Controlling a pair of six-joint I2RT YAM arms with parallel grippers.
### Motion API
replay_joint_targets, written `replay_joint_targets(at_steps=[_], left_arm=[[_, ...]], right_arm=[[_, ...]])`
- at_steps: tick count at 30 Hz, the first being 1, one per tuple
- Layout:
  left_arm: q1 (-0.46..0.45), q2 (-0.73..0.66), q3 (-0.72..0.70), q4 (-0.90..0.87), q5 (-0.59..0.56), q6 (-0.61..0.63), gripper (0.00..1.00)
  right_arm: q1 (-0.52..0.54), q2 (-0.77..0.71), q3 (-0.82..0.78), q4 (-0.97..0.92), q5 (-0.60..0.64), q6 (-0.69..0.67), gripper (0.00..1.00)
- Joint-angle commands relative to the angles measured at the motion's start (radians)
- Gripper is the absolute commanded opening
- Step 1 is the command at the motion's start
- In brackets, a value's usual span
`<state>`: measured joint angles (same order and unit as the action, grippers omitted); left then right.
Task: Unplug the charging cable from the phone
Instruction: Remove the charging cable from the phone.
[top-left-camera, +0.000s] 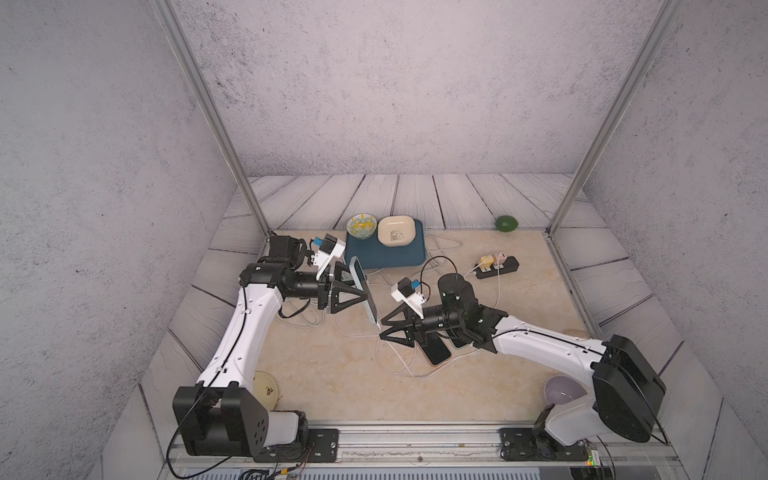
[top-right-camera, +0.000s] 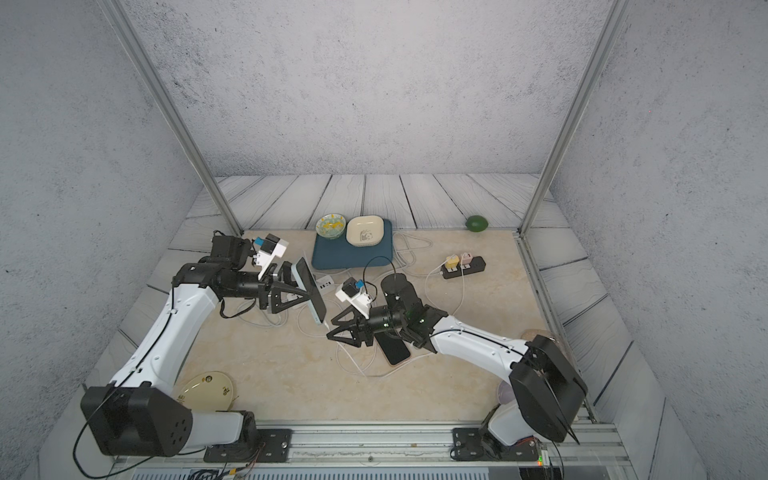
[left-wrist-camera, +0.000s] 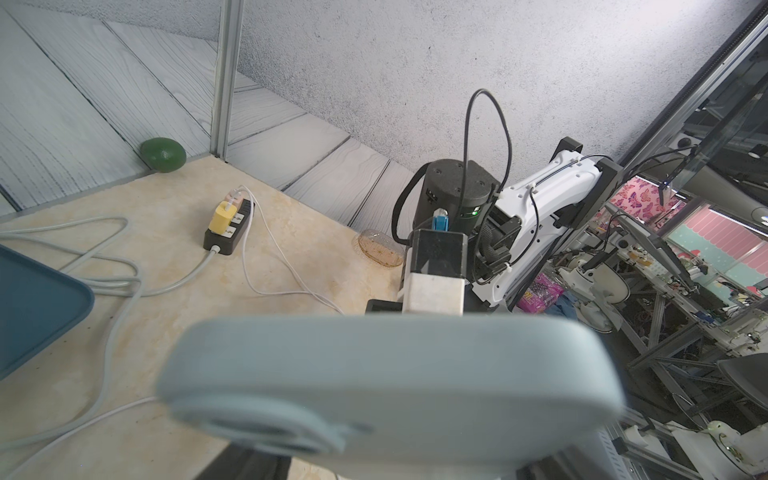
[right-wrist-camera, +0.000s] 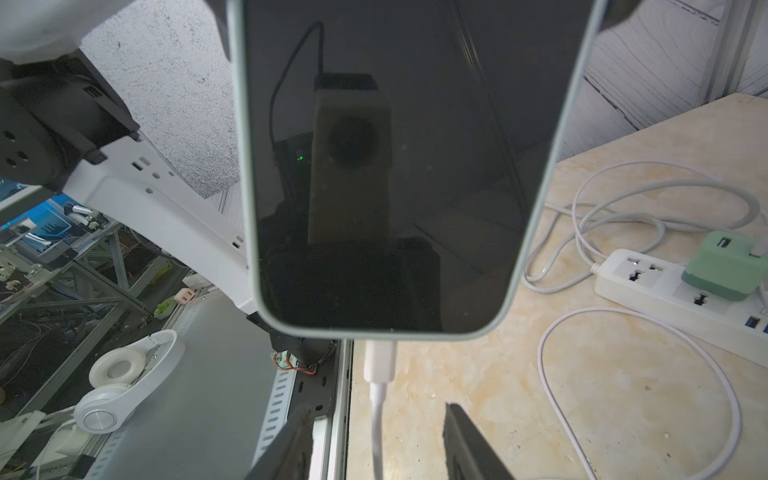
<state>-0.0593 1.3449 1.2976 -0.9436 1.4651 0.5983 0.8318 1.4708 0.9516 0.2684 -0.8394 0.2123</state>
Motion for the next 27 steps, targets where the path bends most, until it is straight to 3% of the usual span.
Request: replay_joint_targets(at_steps=[1, 9, 16, 27], left_arm=[[-0.001, -0.028, 0.015, -0.019, 0.035, 0.016, 0.35], [-0.001, -0.026, 0.016, -0.022, 0.036, 0.02, 0.35], [-0.002, -0.026, 0.017, -0.027, 0.034, 0.026, 0.35], [-0.002, -0.029, 0.017, -0.034, 0.031, 0.035, 0.35]], right_arm=[[0.0, 0.004, 0.032, -0.005, -0.026, 0.023, 0.48], [0.005, 0.034, 0.033, 0.084, -0.043, 0.11, 0.36], [0.014, 0.05, 0.036, 0.081, -0.048, 0.107, 0.29], [0.016, 0.043, 0.027, 0.086, -0.043, 0.095, 0.09]])
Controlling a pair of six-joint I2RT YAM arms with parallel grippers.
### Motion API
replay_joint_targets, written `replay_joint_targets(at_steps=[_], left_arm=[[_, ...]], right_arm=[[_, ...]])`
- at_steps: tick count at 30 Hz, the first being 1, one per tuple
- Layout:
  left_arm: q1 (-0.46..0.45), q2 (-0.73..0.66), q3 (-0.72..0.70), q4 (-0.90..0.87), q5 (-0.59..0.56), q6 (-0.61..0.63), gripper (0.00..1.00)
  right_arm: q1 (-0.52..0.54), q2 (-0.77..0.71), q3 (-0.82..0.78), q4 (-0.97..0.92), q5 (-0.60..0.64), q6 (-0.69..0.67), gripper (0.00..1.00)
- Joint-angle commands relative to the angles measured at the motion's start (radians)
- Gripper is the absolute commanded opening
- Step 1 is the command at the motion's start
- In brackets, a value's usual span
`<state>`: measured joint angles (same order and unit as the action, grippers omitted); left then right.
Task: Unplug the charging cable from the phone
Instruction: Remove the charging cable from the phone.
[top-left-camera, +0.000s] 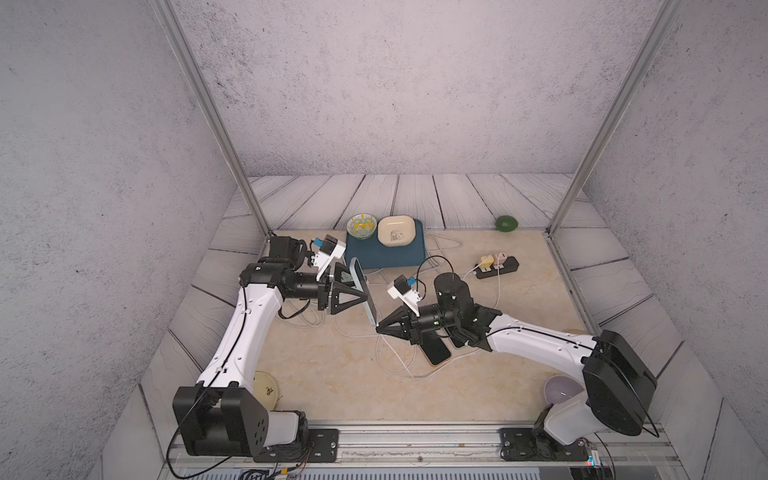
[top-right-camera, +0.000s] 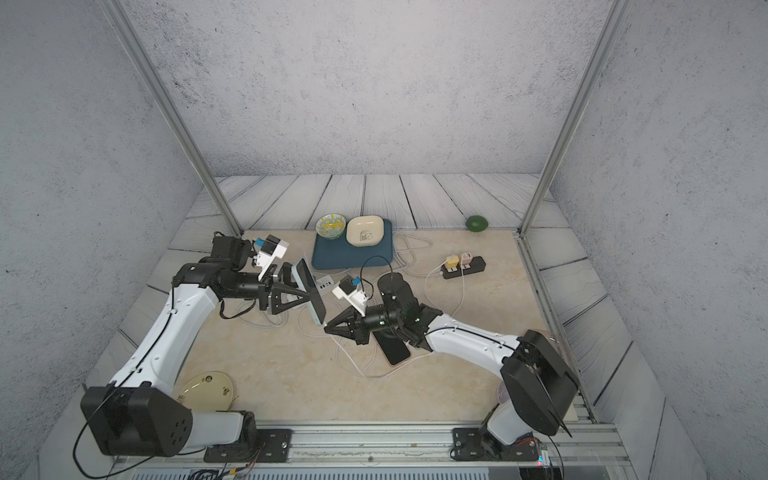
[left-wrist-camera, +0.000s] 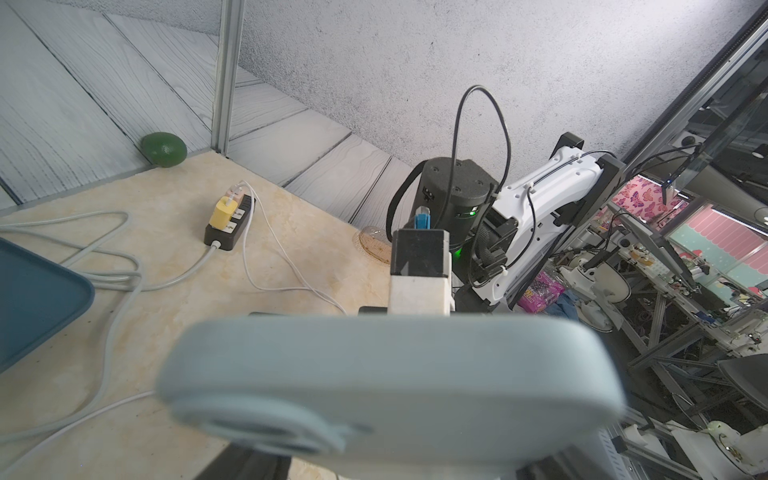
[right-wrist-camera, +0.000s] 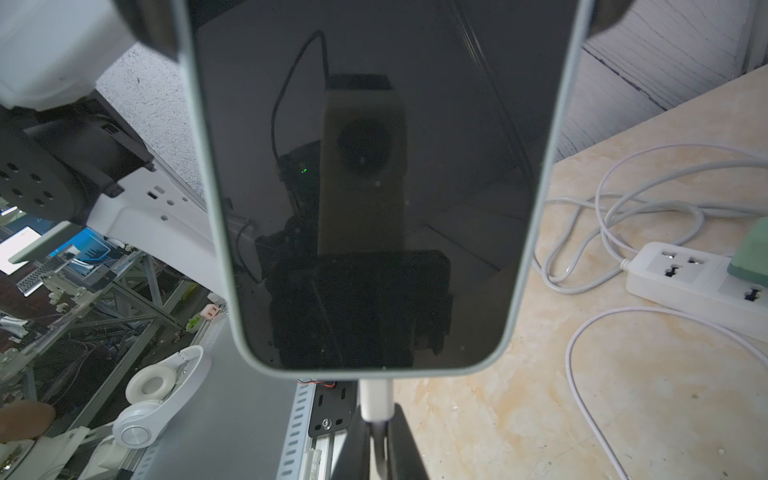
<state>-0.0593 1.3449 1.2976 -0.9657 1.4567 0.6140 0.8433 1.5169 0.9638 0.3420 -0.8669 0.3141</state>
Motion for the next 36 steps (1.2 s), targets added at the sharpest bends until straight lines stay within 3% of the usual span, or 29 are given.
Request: replay_joint_targets(at_steps=[1, 4, 36], left_arm=[[-0.002, -0.03, 0.017, -0.013, 0.039, 0.02, 0.35], [-0.001, -0.029, 0.019, -0.016, 0.036, 0.022, 0.35], [0.005, -0.028, 0.048, -0.073, 0.024, 0.076, 0.35]], right_arm=[[0.005, -0.004, 0.014, 0.013, -0.014, -0.01, 0.07], [0.005, -0.011, 0.006, 0.015, -0.01, -0.016, 0.0], [0.011, 0.023, -0.088, 0.142, -0.057, 0.024, 0.0]])
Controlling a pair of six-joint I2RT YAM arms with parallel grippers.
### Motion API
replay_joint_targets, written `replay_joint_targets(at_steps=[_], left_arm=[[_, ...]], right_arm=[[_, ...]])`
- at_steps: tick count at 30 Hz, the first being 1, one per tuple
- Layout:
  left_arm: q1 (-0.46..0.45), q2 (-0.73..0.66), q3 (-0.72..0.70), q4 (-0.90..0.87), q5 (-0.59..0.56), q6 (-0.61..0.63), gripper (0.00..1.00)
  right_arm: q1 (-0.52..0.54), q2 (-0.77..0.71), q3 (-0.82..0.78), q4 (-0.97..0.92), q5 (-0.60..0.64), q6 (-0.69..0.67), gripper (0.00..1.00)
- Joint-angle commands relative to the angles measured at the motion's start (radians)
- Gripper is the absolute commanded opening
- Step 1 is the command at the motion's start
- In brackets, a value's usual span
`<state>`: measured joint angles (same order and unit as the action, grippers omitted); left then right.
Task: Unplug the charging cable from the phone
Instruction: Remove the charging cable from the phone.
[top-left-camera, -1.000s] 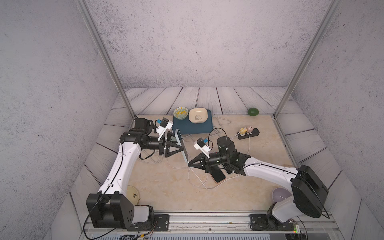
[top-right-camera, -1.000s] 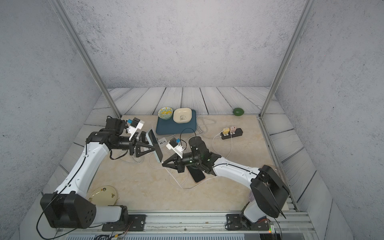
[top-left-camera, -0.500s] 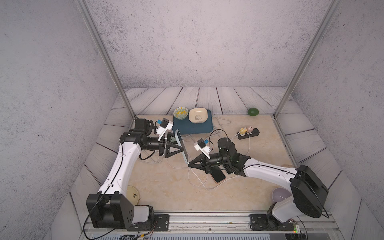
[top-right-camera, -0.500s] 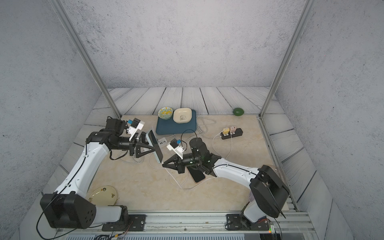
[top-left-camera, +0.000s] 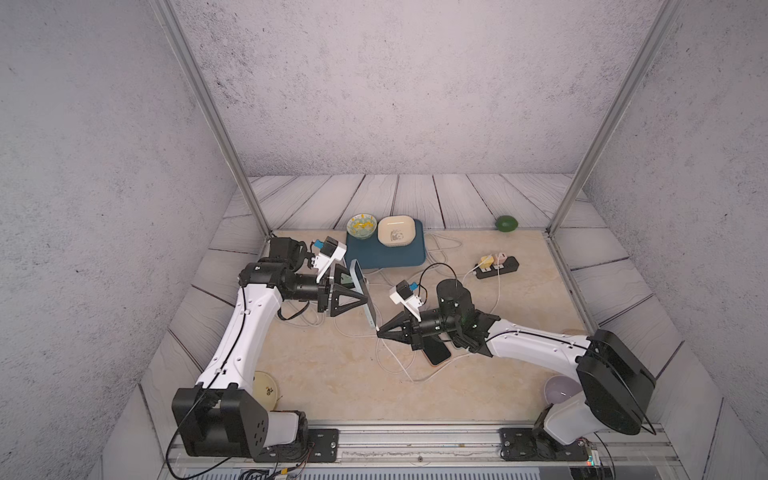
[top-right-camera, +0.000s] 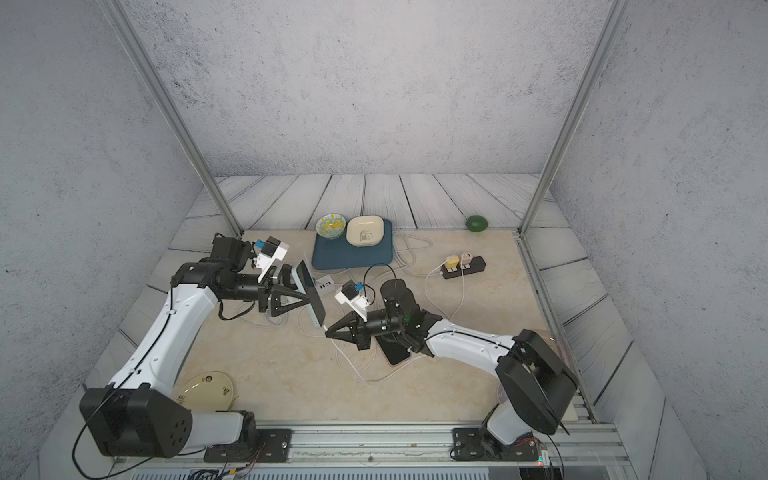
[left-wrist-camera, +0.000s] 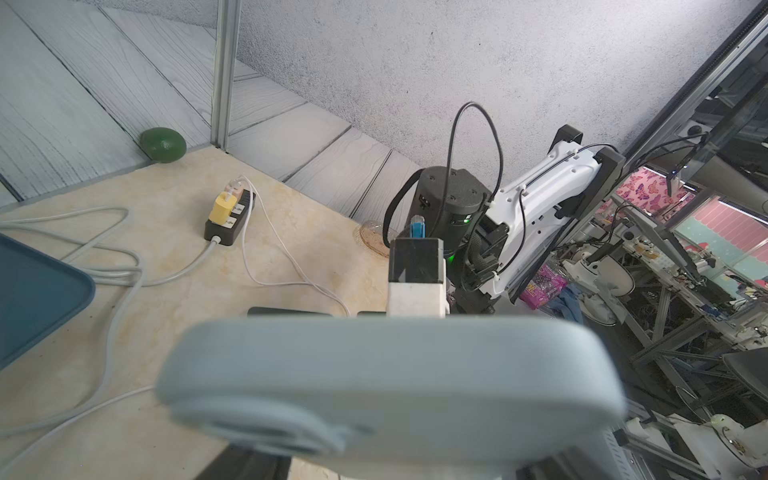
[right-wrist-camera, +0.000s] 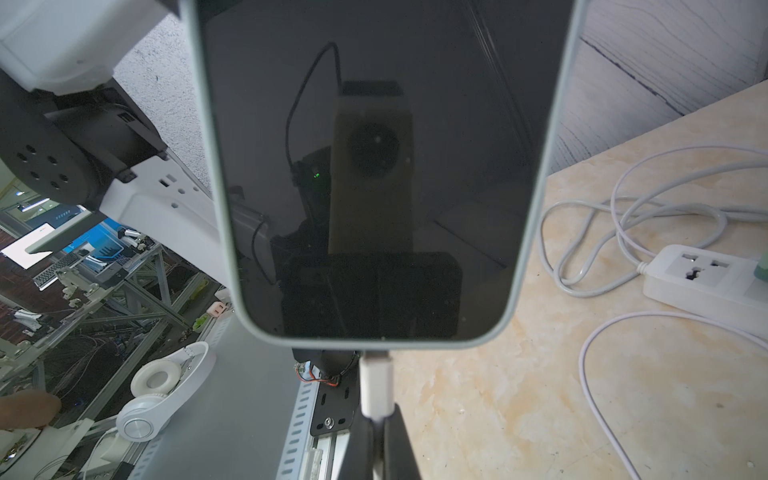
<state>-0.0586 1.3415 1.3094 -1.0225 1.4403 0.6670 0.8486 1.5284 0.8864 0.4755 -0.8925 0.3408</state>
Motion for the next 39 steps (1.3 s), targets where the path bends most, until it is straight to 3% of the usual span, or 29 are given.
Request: replay_joint_targets(at_steps=[1, 7, 15, 22, 28, 39], left_arm=[[0.004, -0.024, 0.036, -0.017, 0.04, 0.023, 0.35], [0.004, -0.026, 0.037, -0.027, 0.04, 0.031, 0.35], [0.003, -0.025, 0.04, -0.052, 0.039, 0.06, 0.35], [0.003, -0.021, 0.038, -0.053, 0.042, 0.066, 0.35], [0.004, -0.019, 0.036, -0.054, 0.049, 0.068, 0.35], [0.004, -0.021, 0.033, -0.061, 0.049, 0.074, 0.35]], right_arm=[[0.004, 0.013, -0.01, 0.007, -0.029, -0.002, 0.0], [0.004, 0.041, 0.003, 0.017, 0.027, 0.033, 0.0], [0.0, 0.094, 0.094, -0.192, 0.347, 0.061, 0.0], [0.0, 0.124, 0.14, -0.293, 0.579, 0.186, 0.0], [0.001, 0.198, 0.275, -0.536, 0.739, 0.247, 0.01], [0.0, 0.362, 0.443, -0.744, 0.77, 0.3, 0.04]])
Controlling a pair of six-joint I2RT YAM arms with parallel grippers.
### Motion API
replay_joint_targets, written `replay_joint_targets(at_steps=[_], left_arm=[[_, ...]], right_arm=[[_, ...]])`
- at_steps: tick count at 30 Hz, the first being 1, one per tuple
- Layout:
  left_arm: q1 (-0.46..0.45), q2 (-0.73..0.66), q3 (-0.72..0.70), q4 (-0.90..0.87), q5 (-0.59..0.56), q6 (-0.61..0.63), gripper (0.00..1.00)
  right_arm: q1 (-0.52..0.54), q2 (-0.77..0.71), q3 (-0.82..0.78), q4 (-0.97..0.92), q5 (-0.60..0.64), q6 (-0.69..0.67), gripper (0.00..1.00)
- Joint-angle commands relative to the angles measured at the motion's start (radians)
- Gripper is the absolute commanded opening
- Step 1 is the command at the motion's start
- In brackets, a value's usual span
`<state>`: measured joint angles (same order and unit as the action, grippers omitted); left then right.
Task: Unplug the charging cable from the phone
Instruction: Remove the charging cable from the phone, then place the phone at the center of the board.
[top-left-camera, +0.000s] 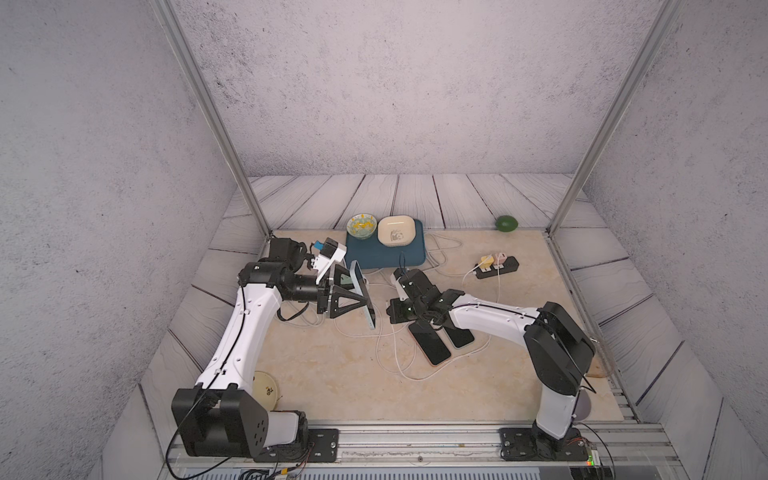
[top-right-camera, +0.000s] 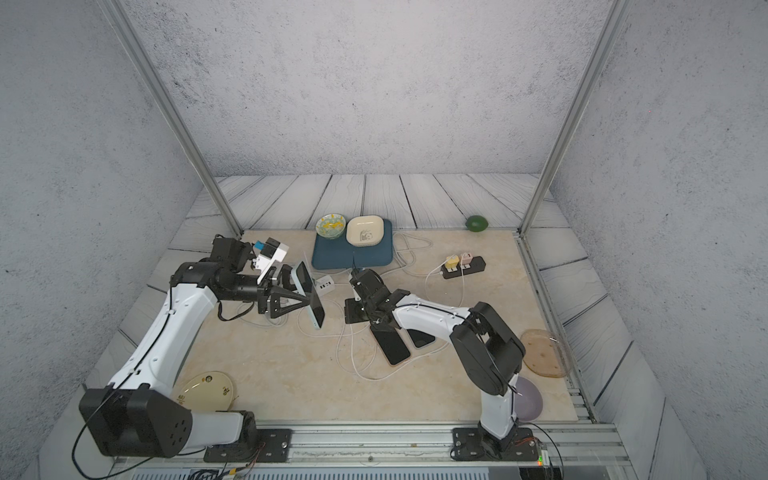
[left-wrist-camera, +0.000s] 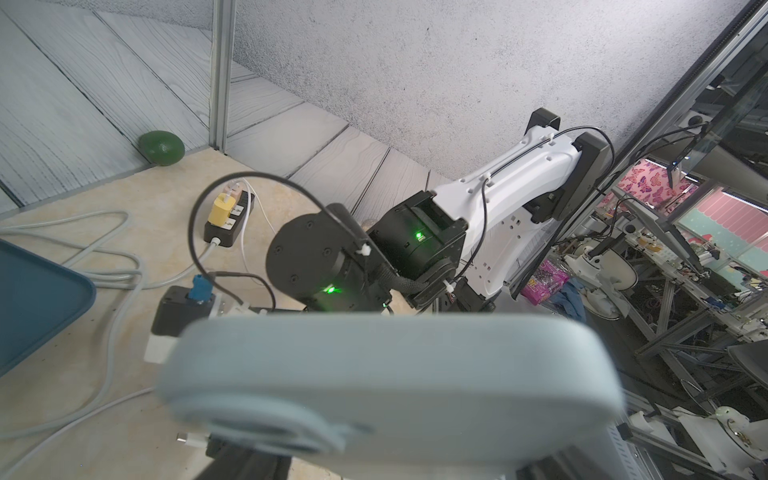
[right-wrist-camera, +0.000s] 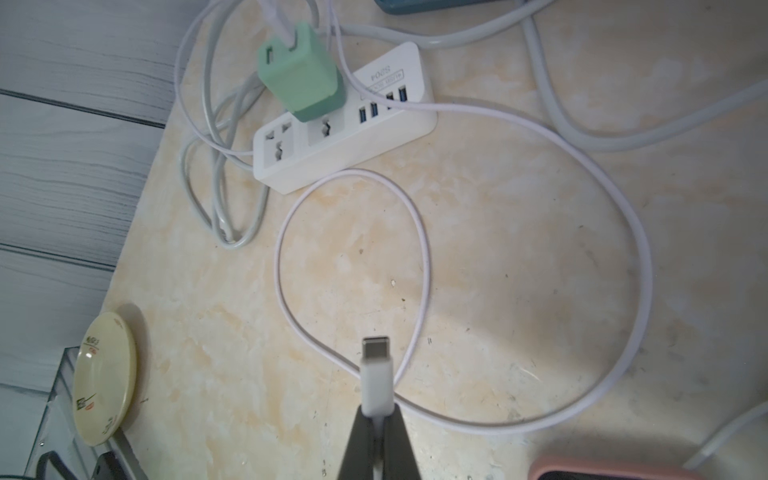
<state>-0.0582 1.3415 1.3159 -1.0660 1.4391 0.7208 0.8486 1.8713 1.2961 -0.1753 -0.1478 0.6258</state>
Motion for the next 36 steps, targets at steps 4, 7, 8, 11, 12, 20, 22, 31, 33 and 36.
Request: replay_joint_targets(at_steps=[4, 7, 8, 11, 12, 20, 22, 31, 33, 36], left_arm=[[0.003, -0.021, 0.026, -0.019, 0.052, 0.023, 0.35], [0.003, -0.022, 0.025, -0.021, 0.053, 0.025, 0.35], [0.003, -0.023, 0.025, -0.02, 0.051, 0.026, 0.35], [0.004, -0.025, 0.025, -0.024, 0.047, 0.029, 0.35], [0.003, -0.026, 0.025, -0.025, 0.047, 0.031, 0.35], [0.003, -0.03, 0.025, -0.034, 0.045, 0.04, 0.35], [0.004, -0.031, 0.024, -0.038, 0.041, 0.045, 0.35], [0.003, -0.032, 0.027, -0.087, 0.056, 0.101, 0.35], [0.004, -0.032, 0.028, -0.093, 0.056, 0.109, 0.35], [0.003, -0.03, 0.028, -0.099, 0.058, 0.119, 0.35]], right_arm=[[0.0, 0.055, 0.077, -0.145, 0.018, -0.002, 0.08], [0.0, 0.074, 0.101, -0.17, 0.014, -0.014, 0.1], [0.0, 0.078, 0.103, -0.171, 0.013, -0.016, 0.11], [0.0, 0.073, 0.107, -0.176, 0.013, -0.024, 0.14], [0.0, 0.069, 0.108, -0.175, 0.011, -0.025, 0.16], [-0.024, 0.013, 0.094, -0.152, -0.055, -0.043, 0.36], [-0.038, -0.008, 0.08, -0.131, -0.095, -0.057, 0.39], [-0.091, -0.138, 0.007, -0.01, -0.365, -0.19, 0.52], [-0.104, -0.165, -0.008, 0.016, -0.424, -0.212, 0.55], [-0.118, -0.205, -0.023, 0.044, -0.49, -0.245, 0.61]])
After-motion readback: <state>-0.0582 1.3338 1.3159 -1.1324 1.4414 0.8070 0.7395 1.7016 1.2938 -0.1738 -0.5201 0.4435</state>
